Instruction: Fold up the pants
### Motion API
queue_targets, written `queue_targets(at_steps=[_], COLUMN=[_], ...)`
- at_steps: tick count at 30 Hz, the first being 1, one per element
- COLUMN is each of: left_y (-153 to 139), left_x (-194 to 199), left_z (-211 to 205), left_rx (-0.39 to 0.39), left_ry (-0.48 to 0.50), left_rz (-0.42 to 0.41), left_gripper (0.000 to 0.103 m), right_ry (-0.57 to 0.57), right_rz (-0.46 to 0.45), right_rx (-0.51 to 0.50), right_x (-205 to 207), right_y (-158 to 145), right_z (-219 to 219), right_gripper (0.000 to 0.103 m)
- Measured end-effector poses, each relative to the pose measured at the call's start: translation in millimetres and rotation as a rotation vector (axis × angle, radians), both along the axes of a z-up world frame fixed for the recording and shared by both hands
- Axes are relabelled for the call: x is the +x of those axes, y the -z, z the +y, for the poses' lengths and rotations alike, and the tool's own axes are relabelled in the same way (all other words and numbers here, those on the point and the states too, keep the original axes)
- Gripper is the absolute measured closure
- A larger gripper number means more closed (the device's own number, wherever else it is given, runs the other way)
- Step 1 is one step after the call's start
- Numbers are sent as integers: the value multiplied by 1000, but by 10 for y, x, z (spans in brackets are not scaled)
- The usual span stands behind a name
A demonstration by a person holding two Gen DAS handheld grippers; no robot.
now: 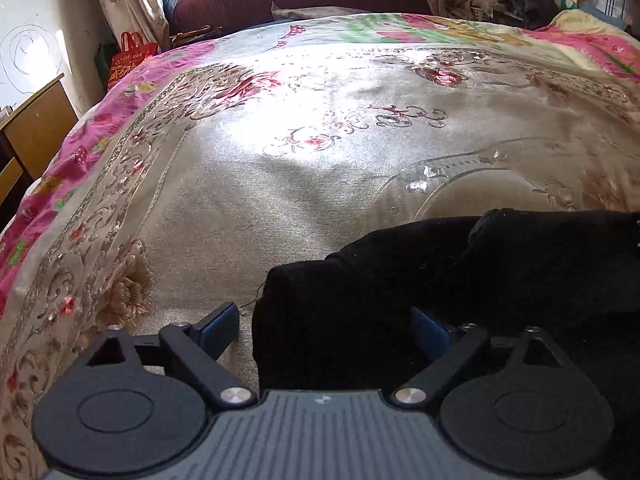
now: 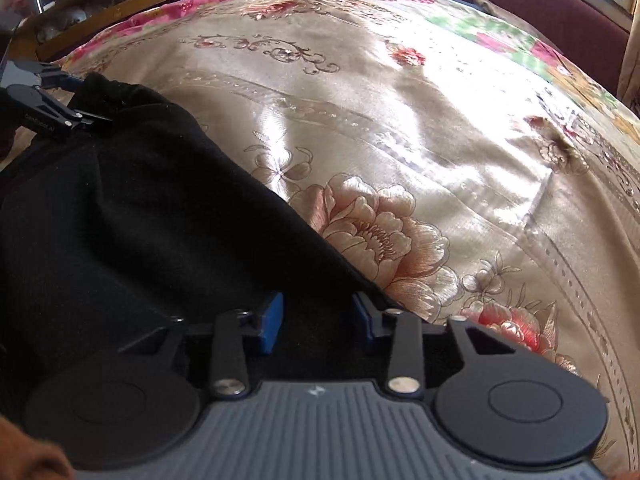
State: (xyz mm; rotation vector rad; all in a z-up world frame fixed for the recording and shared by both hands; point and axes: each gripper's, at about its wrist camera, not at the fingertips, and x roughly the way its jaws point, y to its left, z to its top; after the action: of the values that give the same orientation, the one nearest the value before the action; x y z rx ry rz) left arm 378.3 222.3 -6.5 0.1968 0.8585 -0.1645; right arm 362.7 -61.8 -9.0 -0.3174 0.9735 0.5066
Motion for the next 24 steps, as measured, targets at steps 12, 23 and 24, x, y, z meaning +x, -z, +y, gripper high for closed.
queue_targets(at_steps=[12, 23, 24], left_y=[-403, -613, -625], left_x=[-258, -501, -509], left_z=[-97, -34, -22], left_rx=[29, -30, -38], left_ry=[28, 89, 91], left_rz=[-86, -136, -138], left_gripper=[76, 77, 77], right_ry=[-17, -103, -107], right_rz=[-132, -95, -77], right_rx=[25, -144, -155], right_x=[-259, 82, 152], right_y=[-726, -148, -87], right_z=[34, 220, 233], right_gripper=[103, 65, 64])
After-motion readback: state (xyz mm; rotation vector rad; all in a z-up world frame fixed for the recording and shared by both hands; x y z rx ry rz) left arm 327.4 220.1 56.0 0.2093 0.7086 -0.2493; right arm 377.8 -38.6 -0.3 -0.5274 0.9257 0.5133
